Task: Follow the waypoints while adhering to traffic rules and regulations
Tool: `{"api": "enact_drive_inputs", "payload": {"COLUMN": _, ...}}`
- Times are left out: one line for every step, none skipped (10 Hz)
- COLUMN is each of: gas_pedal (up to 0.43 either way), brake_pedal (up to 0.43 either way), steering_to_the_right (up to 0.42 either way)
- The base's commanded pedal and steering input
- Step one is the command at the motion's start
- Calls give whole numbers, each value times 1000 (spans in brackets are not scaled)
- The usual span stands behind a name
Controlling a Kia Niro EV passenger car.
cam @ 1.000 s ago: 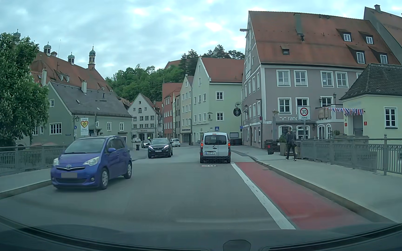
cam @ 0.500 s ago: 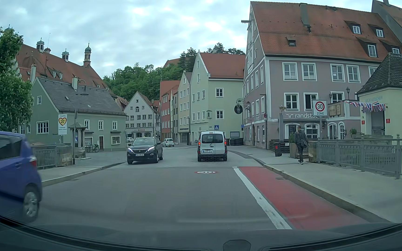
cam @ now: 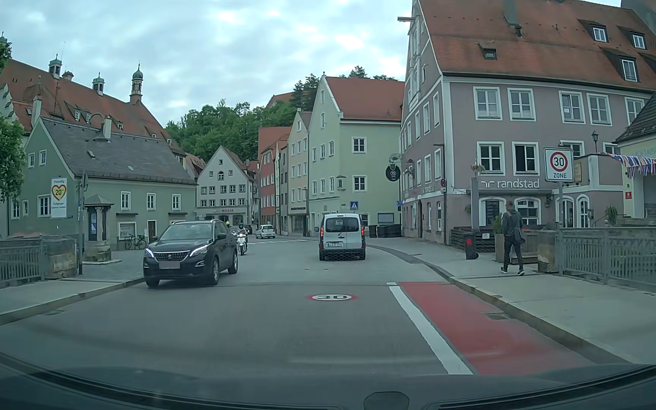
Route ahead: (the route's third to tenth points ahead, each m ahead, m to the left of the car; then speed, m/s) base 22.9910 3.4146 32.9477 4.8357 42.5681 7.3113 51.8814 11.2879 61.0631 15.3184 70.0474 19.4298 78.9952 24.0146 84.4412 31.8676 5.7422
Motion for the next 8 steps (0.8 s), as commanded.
{"api": "enact_drive_inputs", "payload": {"gas_pedal": 0, "brake_pedal": 0, "steering_to_the_right": -3}}
{"api": "enact_drive_inputs", "payload": {"gas_pedal": 0, "brake_pedal": 0, "steering_to_the_right": -3}}
{"api": "enact_drive_inputs", "payload": {"gas_pedal": 0, "brake_pedal": 0, "steering_to_the_right": -3}}
{"api": "enact_drive_inputs", "payload": {"gas_pedal": 0, "brake_pedal": 0, "steering_to_the_right": -3}}
{"api": "enact_drive_inputs", "payload": {"gas_pedal": 0, "brake_pedal": 0, "steering_to_the_right": -3}}
{"api": "enact_drive_inputs", "payload": {"gas_pedal": 0, "brake_pedal": 0, "steering_to_the_right": -1}}
{"api": "enact_drive_inputs", "payload": {"gas_pedal": 0, "brake_pedal": 0, "steering_to_the_right": 0}}
{"api": "enact_drive_inputs", "payload": {"gas_pedal": 0, "brake_pedal": 0, "steering_to_the_right": 0}}
